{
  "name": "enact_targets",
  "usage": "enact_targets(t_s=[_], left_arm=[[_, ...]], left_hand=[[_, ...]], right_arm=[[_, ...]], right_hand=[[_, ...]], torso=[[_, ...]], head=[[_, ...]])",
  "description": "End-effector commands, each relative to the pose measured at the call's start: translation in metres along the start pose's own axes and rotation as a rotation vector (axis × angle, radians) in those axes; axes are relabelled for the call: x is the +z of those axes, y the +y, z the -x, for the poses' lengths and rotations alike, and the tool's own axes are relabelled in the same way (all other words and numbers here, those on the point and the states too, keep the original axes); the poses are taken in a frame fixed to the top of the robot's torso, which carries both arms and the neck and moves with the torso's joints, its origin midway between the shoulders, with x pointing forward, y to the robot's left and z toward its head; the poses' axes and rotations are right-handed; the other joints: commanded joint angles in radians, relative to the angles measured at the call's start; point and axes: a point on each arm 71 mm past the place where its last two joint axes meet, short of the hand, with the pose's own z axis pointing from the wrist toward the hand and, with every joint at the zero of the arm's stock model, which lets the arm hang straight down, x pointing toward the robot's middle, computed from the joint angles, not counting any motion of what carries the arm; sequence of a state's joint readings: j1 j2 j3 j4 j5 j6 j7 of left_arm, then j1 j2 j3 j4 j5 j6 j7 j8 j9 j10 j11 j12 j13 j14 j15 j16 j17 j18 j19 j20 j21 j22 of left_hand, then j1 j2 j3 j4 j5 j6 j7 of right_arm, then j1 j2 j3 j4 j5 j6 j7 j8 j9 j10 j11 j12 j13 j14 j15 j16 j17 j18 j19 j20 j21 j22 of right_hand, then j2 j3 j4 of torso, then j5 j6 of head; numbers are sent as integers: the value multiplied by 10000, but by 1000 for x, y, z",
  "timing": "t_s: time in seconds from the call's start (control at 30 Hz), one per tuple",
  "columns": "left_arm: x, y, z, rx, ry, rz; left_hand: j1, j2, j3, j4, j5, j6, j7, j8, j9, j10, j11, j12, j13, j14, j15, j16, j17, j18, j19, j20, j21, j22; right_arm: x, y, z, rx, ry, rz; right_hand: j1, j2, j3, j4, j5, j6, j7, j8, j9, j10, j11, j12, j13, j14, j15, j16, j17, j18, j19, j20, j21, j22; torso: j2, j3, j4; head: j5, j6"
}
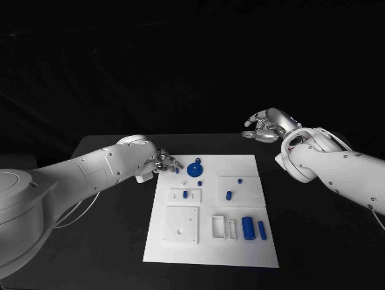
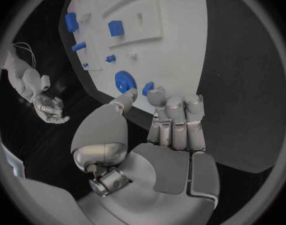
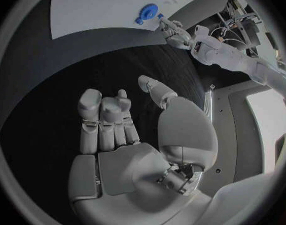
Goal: Assemble the parts on the task board
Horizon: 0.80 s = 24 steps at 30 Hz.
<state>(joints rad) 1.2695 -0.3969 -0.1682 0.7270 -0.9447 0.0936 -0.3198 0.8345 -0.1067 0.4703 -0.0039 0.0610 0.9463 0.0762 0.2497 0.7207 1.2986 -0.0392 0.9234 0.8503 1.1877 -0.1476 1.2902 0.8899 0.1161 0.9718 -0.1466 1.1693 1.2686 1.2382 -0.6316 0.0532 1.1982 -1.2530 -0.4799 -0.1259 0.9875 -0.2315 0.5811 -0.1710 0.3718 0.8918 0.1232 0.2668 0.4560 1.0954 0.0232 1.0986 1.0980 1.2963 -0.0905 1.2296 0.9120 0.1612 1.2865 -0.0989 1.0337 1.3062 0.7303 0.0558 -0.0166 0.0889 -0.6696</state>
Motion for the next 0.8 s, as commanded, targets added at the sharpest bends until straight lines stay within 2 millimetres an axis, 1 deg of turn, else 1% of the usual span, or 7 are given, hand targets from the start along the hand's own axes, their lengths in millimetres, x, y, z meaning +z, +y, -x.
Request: enact_targets(t_s=[0.03,0.1,0.2,0.27,0.43,0.6,0.8], left_arm=[[1,-1,-4,-83,248,-124],[1,-1,-3,-96,267,-126],[1,-1,-4,-92,310,-154],[1,-2,-5,-74,359,-186],[1,-4,-6,-51,512,-240],[1,-5,-7,-84,541,-257],[1,-4,-7,-96,524,-241]], left_hand=[[27,195,-27,-59,-34,-76,12,-63,-18,-42,19,16,15,-56,23,0,14,173,-85,-902,9,13],[99,349,-29,-127,-35,-68,12,-63,-17,-45,19,17,16,-58,24,0,18,172,-92,-899,9,20],[176,474,-66,-239,-34,-49,13,-60,-16,-44,21,20,17,-62,26,1,25,166,-103,-892,13,34],[302,617,-74,-398,-25,-20,10,-53,-13,-42,19,22,17,-64,25,2,31,162,-114,-889,16,47],[437,741,-98,-610,-24,37,5,-40,-14,-36,15,19,11,-69,24,-1,37,151,-126,-882,15,62],[608,939,-69,-857,10,85,-1,-35,-19,-36,11,8,0,-72,20,-8,40,138,-128,-877,10,72],[705,1085,-48,-1038,29,134,-4,-26,-22,-28,9,-2,-12,-75,21,-15,40,122,-128,-870,4,78]], right_arm=[[0,1,-1,-34,87,98],[0,1,-1,-34,89,96],[0,1,-1,-36,95,93],[0,1,-1,-38,107,87],[0,1,-1,-41,127,84],[0,2,-2,-34,137,99],[0,2,-2,-37,143,98]], right_hand=[[0,129,-32,19,62,-65,138,43,15,-76,-6,55,-14,30,23,-42,11,1006,33,-63,-51,14],[1,129,-31,19,62,-65,138,43,15,-75,-6,55,-15,30,22,-42,11,1006,34,-64,-51,14],[3,131,-30,19,61,-65,138,44,15,-75,-6,56,-16,31,22,-42,12,1006,34,-64,-52,15],[5,133,-29,18,60,-64,138,44,15,-75,-6,57,-16,31,22,-42,12,1006,34,-65,-52,15],[7,135,-27,19,59,-63,137,44,15,-74,-6,58,-17,31,22,-43,13,1006,35,-65,-53,15],[8,138,-26,20,57,-62,137,45,16,-73,-7,60,-19,32,22,-43,14,1006,36,-66,-53,16],[8,140,-25,22,55,-60,137,46,16,-72,-7,62,-20,32,21,-43,15,1006,37,-66,-53,16]], torso=[[0,6,-2],[2,4,1],[0,1,4],[3,0,6],[2,-2,4],[0,-2,10],[4,-2,5]], head=[[2,2],[-4,2],[-5,6],[-10,-2],[-7,-11],[-4,-4],[3,-14]])
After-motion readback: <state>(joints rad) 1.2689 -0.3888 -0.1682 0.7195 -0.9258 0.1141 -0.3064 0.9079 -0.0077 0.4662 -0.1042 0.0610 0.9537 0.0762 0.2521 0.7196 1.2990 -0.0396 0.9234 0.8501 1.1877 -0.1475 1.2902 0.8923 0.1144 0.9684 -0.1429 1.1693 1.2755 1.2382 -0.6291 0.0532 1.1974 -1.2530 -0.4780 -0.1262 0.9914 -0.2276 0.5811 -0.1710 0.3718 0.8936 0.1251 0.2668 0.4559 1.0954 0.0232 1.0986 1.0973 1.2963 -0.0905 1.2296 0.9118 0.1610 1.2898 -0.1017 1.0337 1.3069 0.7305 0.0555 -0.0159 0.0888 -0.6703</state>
